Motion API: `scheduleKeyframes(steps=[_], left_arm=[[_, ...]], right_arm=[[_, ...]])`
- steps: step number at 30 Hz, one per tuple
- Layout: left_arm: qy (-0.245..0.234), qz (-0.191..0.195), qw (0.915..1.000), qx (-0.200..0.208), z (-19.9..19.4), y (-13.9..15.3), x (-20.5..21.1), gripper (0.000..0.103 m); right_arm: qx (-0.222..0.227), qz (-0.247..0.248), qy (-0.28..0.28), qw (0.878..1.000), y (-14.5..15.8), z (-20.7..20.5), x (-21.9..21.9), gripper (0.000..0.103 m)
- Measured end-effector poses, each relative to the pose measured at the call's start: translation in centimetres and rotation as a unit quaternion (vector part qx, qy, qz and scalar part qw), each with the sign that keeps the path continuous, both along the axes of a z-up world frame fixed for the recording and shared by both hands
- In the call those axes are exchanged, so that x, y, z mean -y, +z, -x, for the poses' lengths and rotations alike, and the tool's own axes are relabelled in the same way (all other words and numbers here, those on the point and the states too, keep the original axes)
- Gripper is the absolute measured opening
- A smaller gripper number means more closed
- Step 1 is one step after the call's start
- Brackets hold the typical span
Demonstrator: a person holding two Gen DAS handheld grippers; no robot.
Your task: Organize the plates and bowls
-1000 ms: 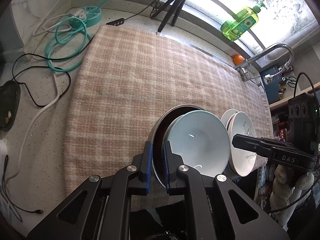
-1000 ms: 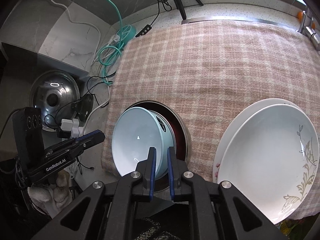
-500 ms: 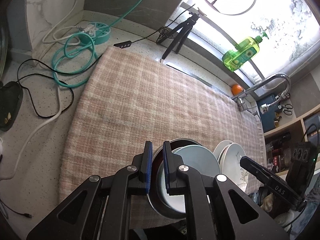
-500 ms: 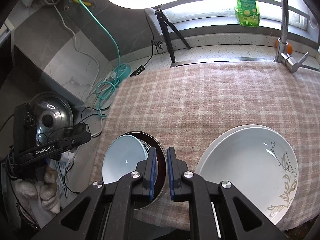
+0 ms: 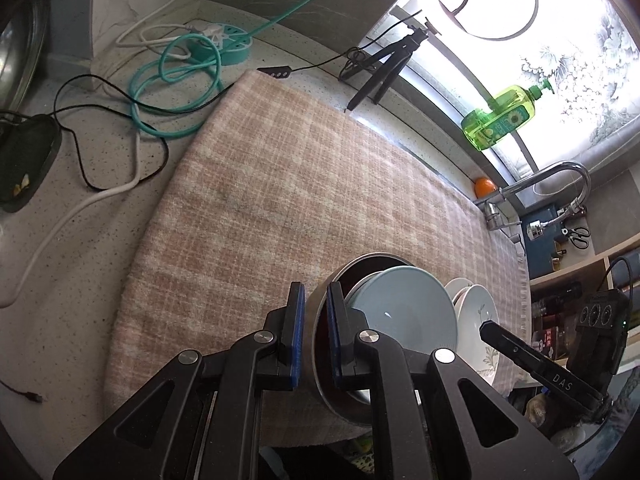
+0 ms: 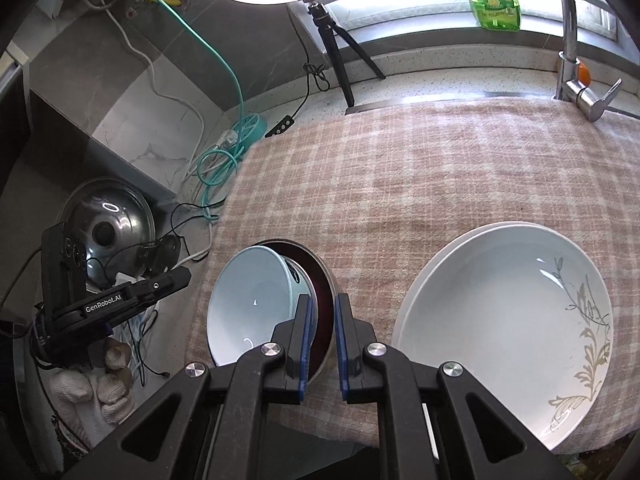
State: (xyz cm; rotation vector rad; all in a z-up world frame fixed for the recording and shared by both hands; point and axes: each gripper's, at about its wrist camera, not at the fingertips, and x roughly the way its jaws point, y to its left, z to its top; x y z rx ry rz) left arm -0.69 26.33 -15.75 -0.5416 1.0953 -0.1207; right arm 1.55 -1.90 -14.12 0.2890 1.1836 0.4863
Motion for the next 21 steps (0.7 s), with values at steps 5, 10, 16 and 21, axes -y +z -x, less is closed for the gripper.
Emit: scheduleKeyframes(steps=[5,10,16,21], left_arm=[[0.01,0.005,0.9999,-0.007,1.0,-0.5,-0.1,0.01],[0.001,0.002,0.9999,-0.011,1.5,-0.9,0.5,0.01],[-0.012,0.001,0.9998,-0.016,1.6,-1.4,1.0,0.01],[-0.017,0.002,0.9996,-0.022,1.7,-1.8,1.0,0.01]], right_arm=[[0.006,0.004,0.019,1.0,0.4,0.0,-0.6,0.011],[-0.012,0.017,0.038,0.999,-0.9,-0.4,-1.2,0.011],[-0.035,0.002,0.036,0.999,-2.3,-0.7,-1.2,0.011],[-0.047,-0.007,0.026,0.999,-3.1,-0.9,-0.9,0.011]])
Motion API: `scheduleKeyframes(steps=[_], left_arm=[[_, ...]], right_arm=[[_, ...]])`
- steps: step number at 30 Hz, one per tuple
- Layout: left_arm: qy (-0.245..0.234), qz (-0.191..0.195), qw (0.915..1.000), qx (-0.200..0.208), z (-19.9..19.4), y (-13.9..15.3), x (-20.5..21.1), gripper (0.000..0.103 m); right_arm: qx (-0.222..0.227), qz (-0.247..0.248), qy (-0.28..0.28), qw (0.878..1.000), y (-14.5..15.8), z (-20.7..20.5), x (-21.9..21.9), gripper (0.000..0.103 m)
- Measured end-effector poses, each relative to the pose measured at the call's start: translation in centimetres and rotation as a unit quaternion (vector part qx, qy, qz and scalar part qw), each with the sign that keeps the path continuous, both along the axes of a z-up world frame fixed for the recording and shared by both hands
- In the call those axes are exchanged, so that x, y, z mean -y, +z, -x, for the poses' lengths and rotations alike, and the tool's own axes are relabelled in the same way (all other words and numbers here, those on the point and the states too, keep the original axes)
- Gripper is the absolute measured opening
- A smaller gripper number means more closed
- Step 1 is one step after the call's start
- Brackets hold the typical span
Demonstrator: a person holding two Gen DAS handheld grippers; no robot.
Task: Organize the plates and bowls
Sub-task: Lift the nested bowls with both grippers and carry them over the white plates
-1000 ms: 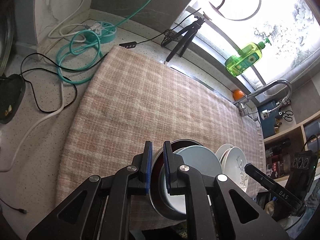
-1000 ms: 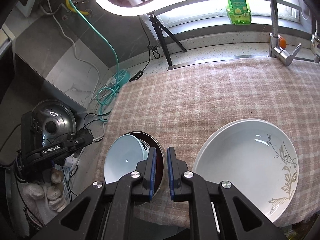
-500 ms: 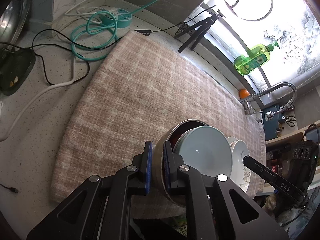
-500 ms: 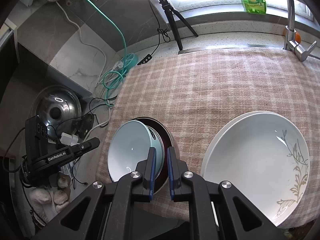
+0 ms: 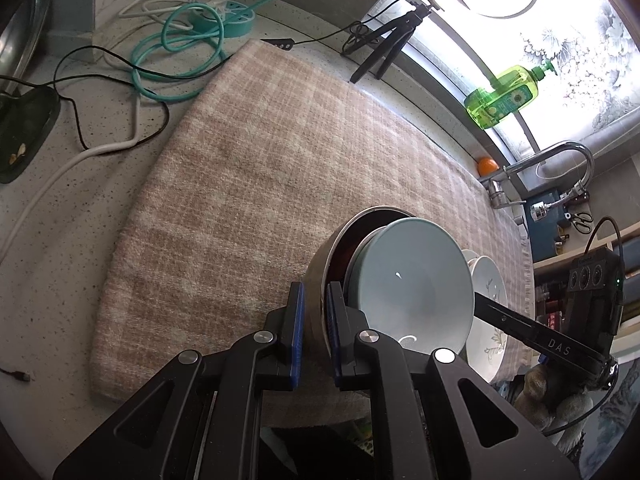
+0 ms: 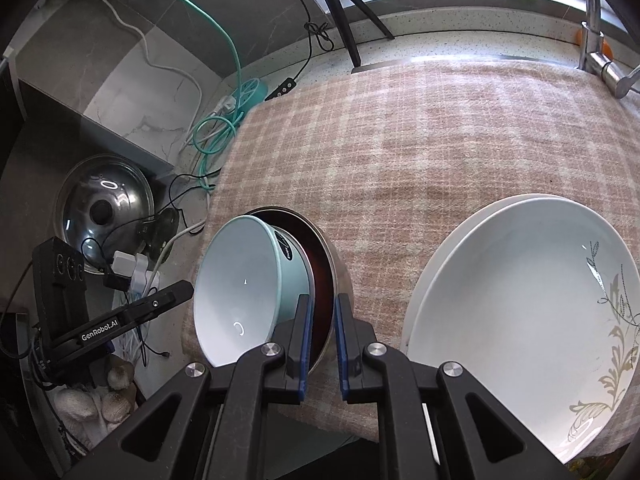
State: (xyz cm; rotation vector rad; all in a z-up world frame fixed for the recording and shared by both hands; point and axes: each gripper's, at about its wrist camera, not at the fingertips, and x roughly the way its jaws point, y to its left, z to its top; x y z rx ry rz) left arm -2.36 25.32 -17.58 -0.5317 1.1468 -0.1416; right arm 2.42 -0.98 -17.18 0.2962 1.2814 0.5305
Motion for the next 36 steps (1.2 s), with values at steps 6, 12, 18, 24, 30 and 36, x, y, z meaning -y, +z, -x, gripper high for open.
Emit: scheduleKeyframes(steps=[6,12,18,24,30,36], left_arm=[[-0.013,-0.012,0.9998,-0.001,-0.3,-0.4,0.4,0.01],[-0.022,-0.021,0.9995,-0.006,-0.6,-0.8,0.9,0.01],[-0.028,-0.023,0.9993,-0.009,-0.8,-1.1,1.0,0.01],[-0.028,-0.015,0.9994,-0.013,-1.0,-1.4,0.8,0.01],[-0.026,-0.012,0.9995,-0.015,-1.2,-1.6,0.8,0.009],[-0.032,-0.017,0.9992,-0.016,-1.3,-1.7,1.1,0.008]], right_arm=[[-0.014,-0.003,-0.009,1.0,-0.9,0.0,0.0,0.011],[-0.016,0.001,-0.015,1.0,-1.2,-0.2,-0.1,0.011],[-0.021,0.0,-0.016,1.0,-1.5,-0.3,-0.2,0.011],[-0.031,-0.006,-0.021,0.999,-2.0,-0.5,-0.1,0.011],[-0.038,-0.008,-0.022,0.999,-2.5,-0.5,-0.2,0.011],[-0.04,-0.011,-0.02,0.999,-2.5,-0.5,0.0,0.01]])
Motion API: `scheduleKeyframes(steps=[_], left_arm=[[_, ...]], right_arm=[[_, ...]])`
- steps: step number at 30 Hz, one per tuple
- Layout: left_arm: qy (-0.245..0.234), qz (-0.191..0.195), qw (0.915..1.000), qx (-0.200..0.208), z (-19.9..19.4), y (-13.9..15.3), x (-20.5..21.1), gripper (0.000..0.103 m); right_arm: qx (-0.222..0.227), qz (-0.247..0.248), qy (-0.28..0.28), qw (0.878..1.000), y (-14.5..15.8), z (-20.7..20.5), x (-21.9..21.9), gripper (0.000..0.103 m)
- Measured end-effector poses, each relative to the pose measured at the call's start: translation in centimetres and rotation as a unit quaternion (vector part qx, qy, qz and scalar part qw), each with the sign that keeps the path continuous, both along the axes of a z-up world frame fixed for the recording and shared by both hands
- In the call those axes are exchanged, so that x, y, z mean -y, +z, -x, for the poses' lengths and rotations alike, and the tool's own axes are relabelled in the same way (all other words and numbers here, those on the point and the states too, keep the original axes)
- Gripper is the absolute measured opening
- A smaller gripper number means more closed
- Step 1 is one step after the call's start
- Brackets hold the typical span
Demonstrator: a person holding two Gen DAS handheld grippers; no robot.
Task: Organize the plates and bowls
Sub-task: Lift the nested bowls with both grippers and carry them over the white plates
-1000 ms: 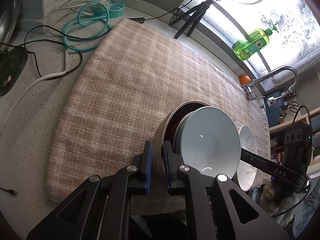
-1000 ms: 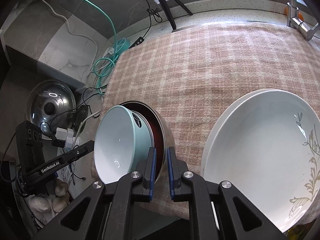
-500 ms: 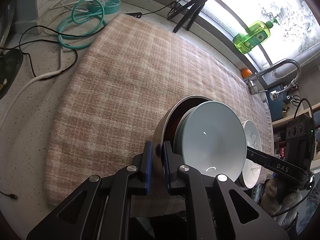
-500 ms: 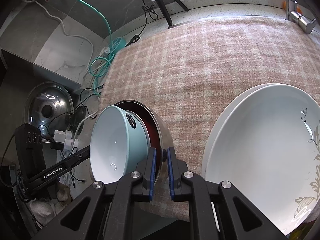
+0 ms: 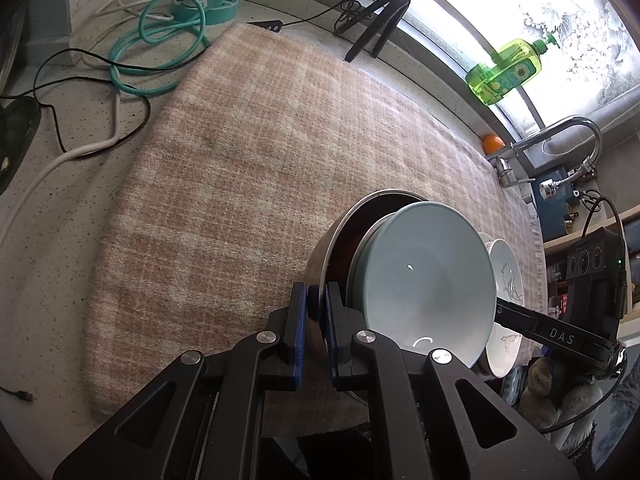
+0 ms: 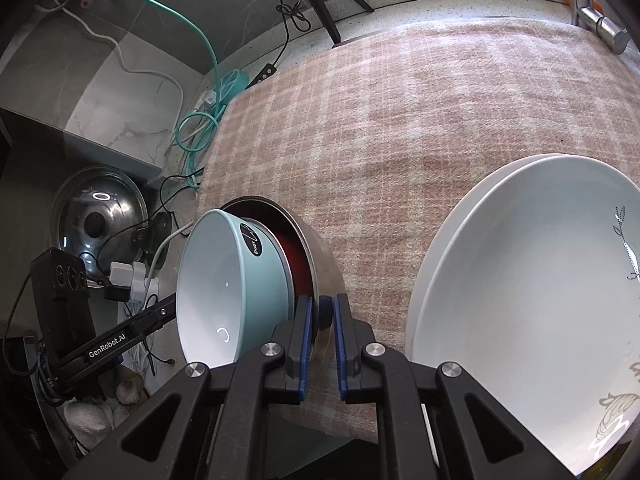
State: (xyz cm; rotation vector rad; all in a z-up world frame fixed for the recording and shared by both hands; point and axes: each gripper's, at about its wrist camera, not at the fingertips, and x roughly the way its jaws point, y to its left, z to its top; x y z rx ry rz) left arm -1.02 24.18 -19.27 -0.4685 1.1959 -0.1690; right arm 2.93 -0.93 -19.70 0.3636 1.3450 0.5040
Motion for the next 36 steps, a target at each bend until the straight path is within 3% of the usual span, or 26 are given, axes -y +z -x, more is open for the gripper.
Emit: scheduleKeyframes(steps=[8,22,36], left_arm=[[-0.015,-0.032,0.9994,0.005,-0.1,0.3,0.8,0.007],[-0.006,-0.031,0.9995,0.004,-0.2,0.8,0.8,0.007],[-0.005,-0.029,0.999,0.033,-0.5,3.6,1.5,0.007]], right_arm=[[0.0,0.003,0.001,1.0,0.0,0.0,-0.2,0.01],[-0.007,-0.003,-0.006,1.0,0.0,-0.2,0.0,0.01],[0.012,-0.027,-0.018,0.999,2.8,-0.1,1.3,0.01]])
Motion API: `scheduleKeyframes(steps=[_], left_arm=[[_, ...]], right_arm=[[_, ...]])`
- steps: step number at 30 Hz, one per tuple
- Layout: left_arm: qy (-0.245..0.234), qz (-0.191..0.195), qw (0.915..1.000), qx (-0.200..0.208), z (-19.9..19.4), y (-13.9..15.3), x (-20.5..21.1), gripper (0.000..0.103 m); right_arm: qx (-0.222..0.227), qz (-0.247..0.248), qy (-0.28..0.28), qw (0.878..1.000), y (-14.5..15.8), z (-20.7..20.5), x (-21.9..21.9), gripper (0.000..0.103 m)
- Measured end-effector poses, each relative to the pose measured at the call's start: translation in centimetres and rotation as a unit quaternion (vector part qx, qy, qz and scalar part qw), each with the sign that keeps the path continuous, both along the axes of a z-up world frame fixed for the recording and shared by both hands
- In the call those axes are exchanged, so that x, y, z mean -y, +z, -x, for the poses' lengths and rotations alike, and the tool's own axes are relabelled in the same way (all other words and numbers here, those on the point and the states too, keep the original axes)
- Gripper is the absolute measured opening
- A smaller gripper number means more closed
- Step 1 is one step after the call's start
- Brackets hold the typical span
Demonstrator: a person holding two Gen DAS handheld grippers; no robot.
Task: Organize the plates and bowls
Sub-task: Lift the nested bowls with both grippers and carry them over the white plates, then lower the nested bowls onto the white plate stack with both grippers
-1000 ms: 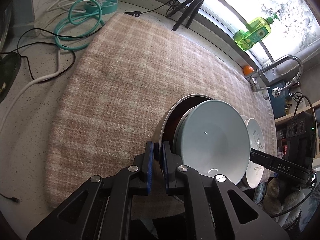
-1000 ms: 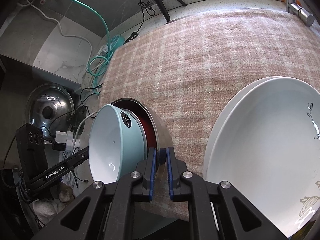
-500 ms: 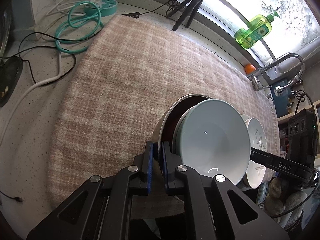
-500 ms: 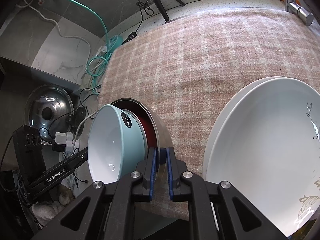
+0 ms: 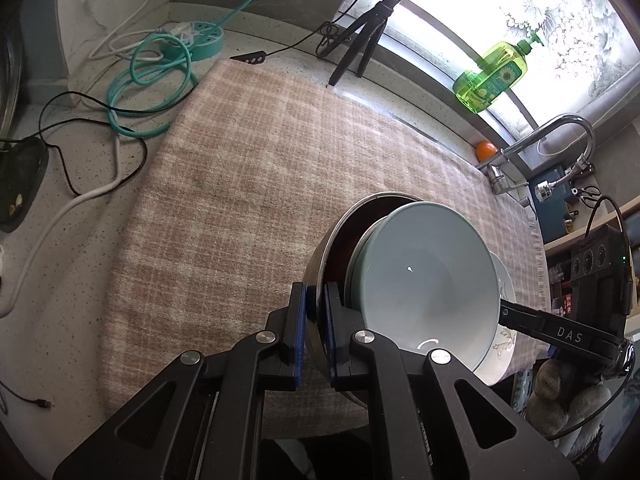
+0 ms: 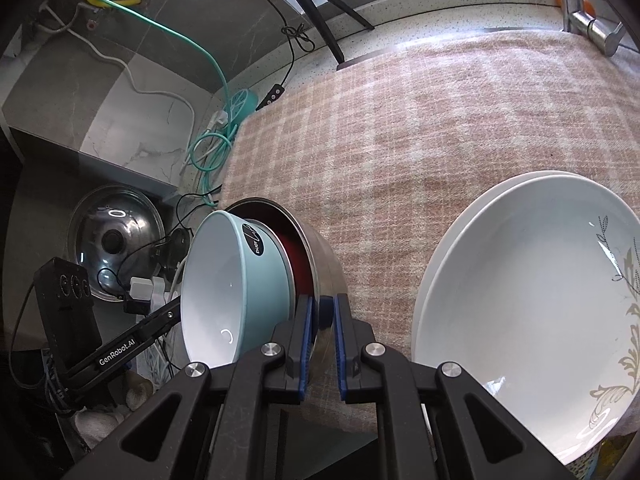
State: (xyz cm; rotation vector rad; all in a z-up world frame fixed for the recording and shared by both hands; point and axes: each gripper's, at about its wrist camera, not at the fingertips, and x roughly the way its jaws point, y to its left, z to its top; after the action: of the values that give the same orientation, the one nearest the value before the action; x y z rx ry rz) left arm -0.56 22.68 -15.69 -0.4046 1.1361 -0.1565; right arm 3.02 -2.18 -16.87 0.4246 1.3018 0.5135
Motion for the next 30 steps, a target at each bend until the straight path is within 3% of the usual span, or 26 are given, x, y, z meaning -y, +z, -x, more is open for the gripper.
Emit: scheduleKeyframes(steps=[19,30], left_arm=[[-0.028,0.004,0.9982,0.052,-1.3,4.3,5.2,0.007],[-0.059,0.012,0.9968,0.052,-1.7,4.2,10.5,0.007]], right_arm=[[0.028,-0.018,-0.038,0.999,4.0,0.6,6.2,0.011],[0.031,-0.009,-0.069,0.997,4.7,1.4,11.7,0.011]])
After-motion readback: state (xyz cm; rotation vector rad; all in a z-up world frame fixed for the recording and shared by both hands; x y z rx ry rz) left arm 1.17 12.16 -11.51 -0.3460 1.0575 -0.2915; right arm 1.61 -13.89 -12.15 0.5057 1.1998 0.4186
